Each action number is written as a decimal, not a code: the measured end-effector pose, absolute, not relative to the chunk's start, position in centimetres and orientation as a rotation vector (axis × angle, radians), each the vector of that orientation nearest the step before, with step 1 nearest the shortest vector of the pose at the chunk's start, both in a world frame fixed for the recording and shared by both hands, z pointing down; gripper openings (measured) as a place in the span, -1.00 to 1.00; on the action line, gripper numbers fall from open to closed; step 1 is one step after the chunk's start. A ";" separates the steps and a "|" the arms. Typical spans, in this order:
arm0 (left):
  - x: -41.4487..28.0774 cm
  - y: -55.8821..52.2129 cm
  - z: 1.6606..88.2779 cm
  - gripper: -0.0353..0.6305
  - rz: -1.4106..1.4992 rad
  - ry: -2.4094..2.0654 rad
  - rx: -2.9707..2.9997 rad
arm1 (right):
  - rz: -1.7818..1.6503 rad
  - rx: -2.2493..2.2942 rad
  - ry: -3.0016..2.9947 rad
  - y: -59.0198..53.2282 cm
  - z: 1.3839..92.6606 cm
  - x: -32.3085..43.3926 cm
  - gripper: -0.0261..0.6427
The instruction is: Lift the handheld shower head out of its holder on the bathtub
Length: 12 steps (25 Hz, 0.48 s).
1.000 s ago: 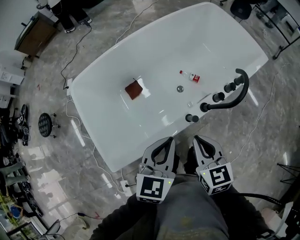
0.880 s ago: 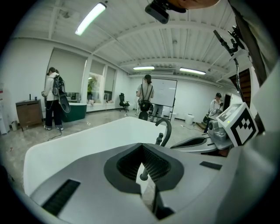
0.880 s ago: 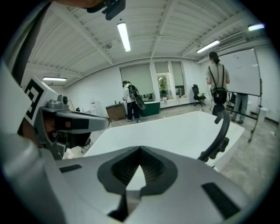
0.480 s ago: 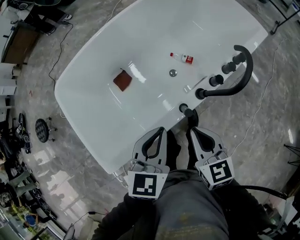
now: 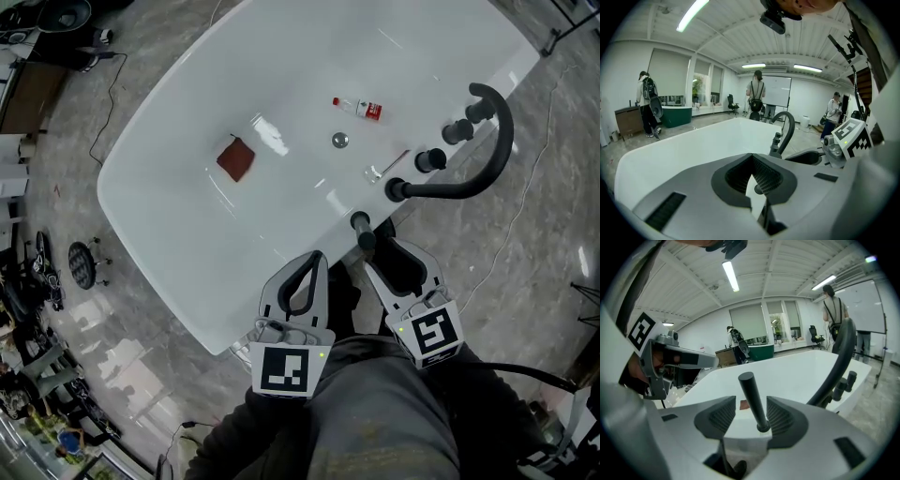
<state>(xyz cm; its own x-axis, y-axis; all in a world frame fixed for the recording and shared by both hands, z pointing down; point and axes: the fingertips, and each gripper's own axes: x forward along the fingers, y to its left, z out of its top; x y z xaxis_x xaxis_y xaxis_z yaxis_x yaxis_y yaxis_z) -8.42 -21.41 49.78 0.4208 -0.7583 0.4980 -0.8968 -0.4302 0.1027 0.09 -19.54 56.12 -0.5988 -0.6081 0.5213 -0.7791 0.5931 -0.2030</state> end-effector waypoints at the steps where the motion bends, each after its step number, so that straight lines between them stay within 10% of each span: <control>1: -8.3 -21.5 50.0 -0.88 0.548 -1.418 2.324 | 0.579 1.103 -2.426 -19.6 56.3 0.0 -0.33; 12: -9.9 -23.4 52.7 -0.88 0.565 -1.469 2.246 | 0.521 1.045 -2.453 -22.7 58.7 -1.9 -0.29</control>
<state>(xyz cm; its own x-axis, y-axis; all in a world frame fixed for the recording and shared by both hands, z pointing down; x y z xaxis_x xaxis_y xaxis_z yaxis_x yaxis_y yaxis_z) -9.90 -23.44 52.70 0.3675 -0.7628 0.5320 -0.9228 -0.3705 0.1062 -1.85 -22.68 58.67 -0.6281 -0.5849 0.5133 -0.7429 0.6469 -0.1720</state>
